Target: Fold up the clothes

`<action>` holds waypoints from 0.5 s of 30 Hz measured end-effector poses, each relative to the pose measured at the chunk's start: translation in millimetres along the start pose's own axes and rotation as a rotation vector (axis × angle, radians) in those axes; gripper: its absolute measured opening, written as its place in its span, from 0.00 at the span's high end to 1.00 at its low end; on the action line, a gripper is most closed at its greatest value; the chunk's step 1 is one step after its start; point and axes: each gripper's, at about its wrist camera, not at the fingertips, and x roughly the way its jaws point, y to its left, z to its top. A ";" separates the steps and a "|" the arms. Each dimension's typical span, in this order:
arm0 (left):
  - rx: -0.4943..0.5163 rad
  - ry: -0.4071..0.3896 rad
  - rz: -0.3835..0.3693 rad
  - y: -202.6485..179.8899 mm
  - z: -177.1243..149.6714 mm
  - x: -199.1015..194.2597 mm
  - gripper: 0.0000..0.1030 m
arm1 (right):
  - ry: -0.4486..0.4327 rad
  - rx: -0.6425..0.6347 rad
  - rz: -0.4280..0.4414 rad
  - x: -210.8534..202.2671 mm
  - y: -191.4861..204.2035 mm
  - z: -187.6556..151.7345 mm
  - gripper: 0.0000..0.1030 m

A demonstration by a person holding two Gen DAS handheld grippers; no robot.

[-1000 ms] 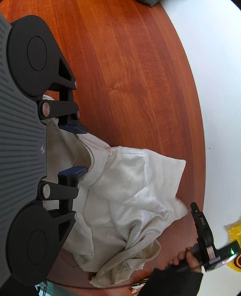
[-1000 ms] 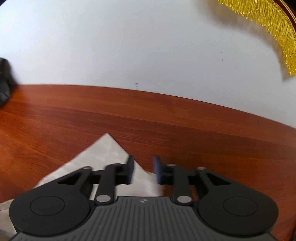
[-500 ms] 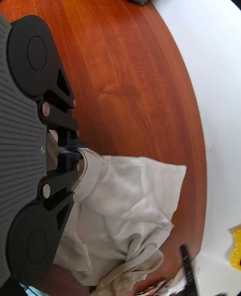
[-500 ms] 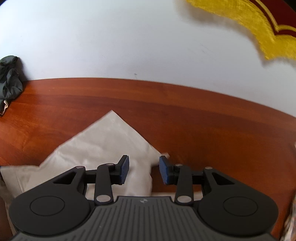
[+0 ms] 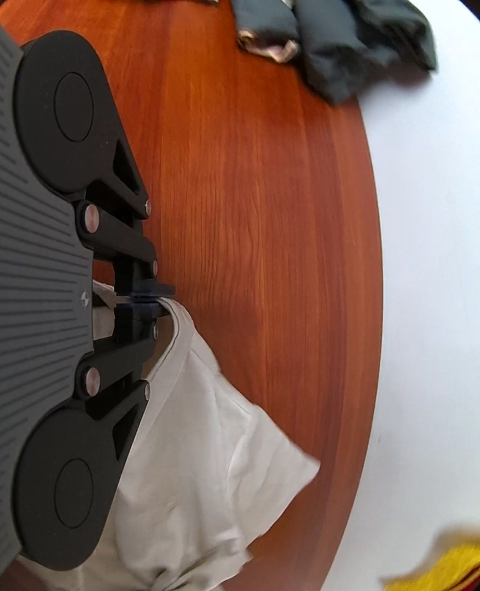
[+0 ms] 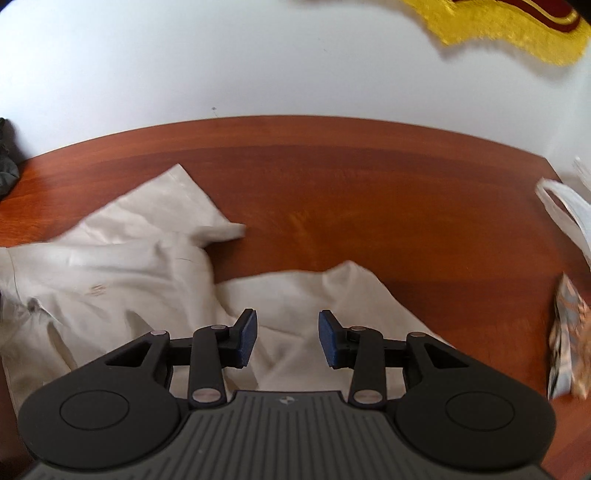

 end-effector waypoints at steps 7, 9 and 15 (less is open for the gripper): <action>0.007 0.012 0.028 18.9 5.3 5.0 0.97 | 0.026 0.020 -0.009 -11.9 -6.1 -32.1 0.59; 0.008 0.015 0.051 25.1 8.3 7.4 0.96 | 0.035 0.021 -0.008 -15.4 -7.1 -41.6 0.59; -0.001 0.055 0.066 46.8 14.2 13.6 0.92 | 0.053 0.019 0.004 -23.6 -14.3 -61.4 0.59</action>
